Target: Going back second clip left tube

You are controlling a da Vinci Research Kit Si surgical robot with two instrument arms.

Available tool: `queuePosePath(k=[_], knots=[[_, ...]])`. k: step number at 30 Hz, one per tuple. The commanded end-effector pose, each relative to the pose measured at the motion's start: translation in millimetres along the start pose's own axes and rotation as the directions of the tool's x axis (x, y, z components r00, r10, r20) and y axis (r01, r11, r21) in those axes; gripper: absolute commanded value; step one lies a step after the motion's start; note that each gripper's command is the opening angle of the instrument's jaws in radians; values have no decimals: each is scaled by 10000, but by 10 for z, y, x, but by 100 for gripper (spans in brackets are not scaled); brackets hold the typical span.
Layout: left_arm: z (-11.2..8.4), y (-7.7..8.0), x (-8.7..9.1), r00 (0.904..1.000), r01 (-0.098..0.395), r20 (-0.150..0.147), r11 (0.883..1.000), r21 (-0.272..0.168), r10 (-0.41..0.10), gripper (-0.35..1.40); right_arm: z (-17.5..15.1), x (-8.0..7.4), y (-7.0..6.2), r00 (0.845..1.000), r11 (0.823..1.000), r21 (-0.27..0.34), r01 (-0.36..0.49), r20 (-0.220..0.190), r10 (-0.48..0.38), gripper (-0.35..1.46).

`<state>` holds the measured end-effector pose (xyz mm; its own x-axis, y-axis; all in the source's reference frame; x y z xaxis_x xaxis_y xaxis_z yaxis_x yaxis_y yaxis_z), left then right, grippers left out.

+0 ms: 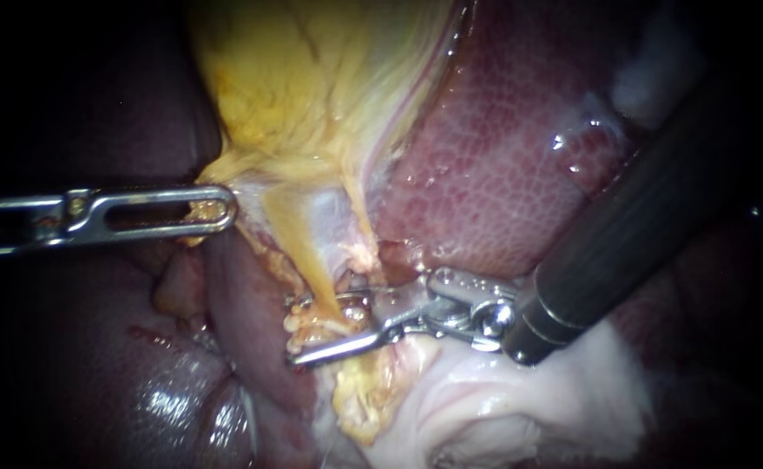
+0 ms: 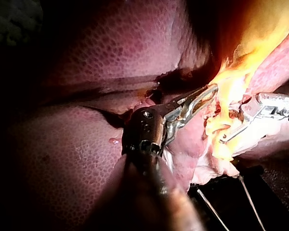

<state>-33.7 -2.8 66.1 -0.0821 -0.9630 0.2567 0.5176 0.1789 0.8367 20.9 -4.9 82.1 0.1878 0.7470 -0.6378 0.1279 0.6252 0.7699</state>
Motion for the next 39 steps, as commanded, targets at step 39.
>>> queuePosePath(k=[39], knots=[[7, 4, 9, 10000, -51, 32, 10000, -7, 51, -35, -189, 104, -74, 9928, 9923, -295, 1199, -25, -1201, 60]])
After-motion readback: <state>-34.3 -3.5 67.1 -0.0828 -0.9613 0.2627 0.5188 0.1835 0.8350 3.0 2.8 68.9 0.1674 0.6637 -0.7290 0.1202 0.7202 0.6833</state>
